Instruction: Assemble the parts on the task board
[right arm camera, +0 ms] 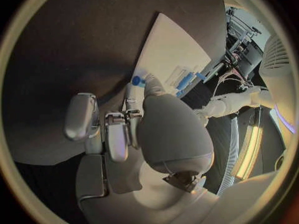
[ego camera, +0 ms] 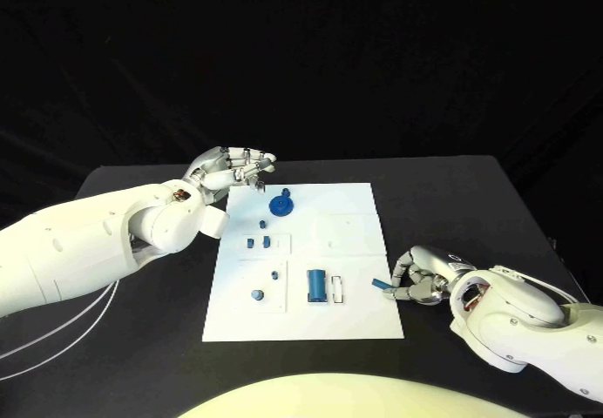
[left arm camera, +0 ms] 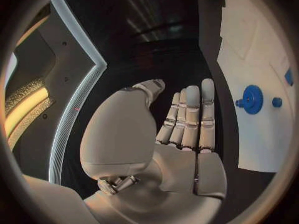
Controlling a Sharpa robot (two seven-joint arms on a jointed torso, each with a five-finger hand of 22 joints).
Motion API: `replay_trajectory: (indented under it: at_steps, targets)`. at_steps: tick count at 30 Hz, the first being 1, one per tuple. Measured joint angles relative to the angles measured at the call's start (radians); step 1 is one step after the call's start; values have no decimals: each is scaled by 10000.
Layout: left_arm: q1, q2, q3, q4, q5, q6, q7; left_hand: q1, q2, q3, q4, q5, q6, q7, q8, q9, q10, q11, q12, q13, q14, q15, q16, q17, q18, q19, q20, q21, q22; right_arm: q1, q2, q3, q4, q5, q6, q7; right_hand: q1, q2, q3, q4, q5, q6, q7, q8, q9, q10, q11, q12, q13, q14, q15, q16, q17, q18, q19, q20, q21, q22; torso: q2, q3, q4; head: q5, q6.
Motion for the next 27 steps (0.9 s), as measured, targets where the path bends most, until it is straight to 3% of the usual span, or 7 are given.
replay_trajectory:
  at_steps: [4,8,11,13,15,18,27]
  targets:
    - [0,1,0,-1,-13,9,-18,0,0,0,0,0,0,0,0,0,0,0,0,-1,0,0,0,-1,-1,0,0,0,0,-20,84,-7,-1,-179,-22,-18,436,-8,402,5,-4,69,-100,1,0,-34,-43,43,23,0,1,0,0,0,39,-39,0,0,0,0,-1,-3,-30]
    - [0,3,0,-3,-20,13,-29,0,0,0,0,0,0,0,0,-1,0,0,0,-8,0,0,0,-9,-1,0,0,1,1,-21,114,-4,-1,-373,-25,-48,937,-400,2102,85,23,99,-130,-178,5,-2,-132,36,-63,-16,-20,0,0,0,70,-70,-1,0,-4,0,-1,-18,-45]
    - [0,1,0,-9,-25,15,-35,0,0,0,0,0,0,0,0,-1,0,0,0,-8,0,0,0,-9,0,0,0,1,0,-21,129,-3,-45,-484,-20,-68,1225,-695,3049,810,31,97,-137,-186,160,13,-147,22,-39,-16,-59,-1,7,-1,95,-95,0,-1,-4,-1,0,-27,-48]
    - [0,-3,0,-17,-28,15,-38,0,0,0,0,0,0,0,0,-1,0,0,-1,-8,0,0,0,-9,0,0,0,2,1,-28,138,-11,-72,-520,-11,-72,1142,-855,3438,1199,42,63,-171,-60,326,25,-160,21,-27,-18,-61,-1,8,-1,105,-105,-1,-1,-6,0,0,-27,-49]
    - [0,-9,0,-34,-32,15,-40,5,5,0,0,0,0,0,0,-1,1,0,-1,-8,0,0,0,-9,0,0,0,2,1,-39,146,-19,-87,-552,-2,-73,863,-1124,4150,1176,44,-1,-211,119,547,25,-161,21,-26,-19,-63,-1,8,-1,105,-105,-1,-1,-10,-3,-1,-28,-49]
    - [0,-20,-1,-65,-36,15,-42,44,43,0,0,0,0,0,0,-2,1,-1,-2,-7,0,0,0,-8,0,0,0,2,1,-51,148,-29,-92,-572,10,-74,420,-1319,4792,1173,46,-69,-184,298,824,24,-163,21,-26,-19,-63,-1,7,0,105,-105,-1,-2,-12,-4,-1,-21,-50]
    - [0,-16,-1,-89,-46,13,-49,43,43,0,0,0,0,0,0,-2,1,-1,-3,-7,0,0,0,-7,-1,0,0,3,1,67,74,-64,100,-445,31,-72,-50,-1399,5228,1093,49,-114,-169,394,1037,24,-163,21,-27,-19,-62,-1,6,0,104,-105,-1,-3,-13,-8,7,-31,-9]
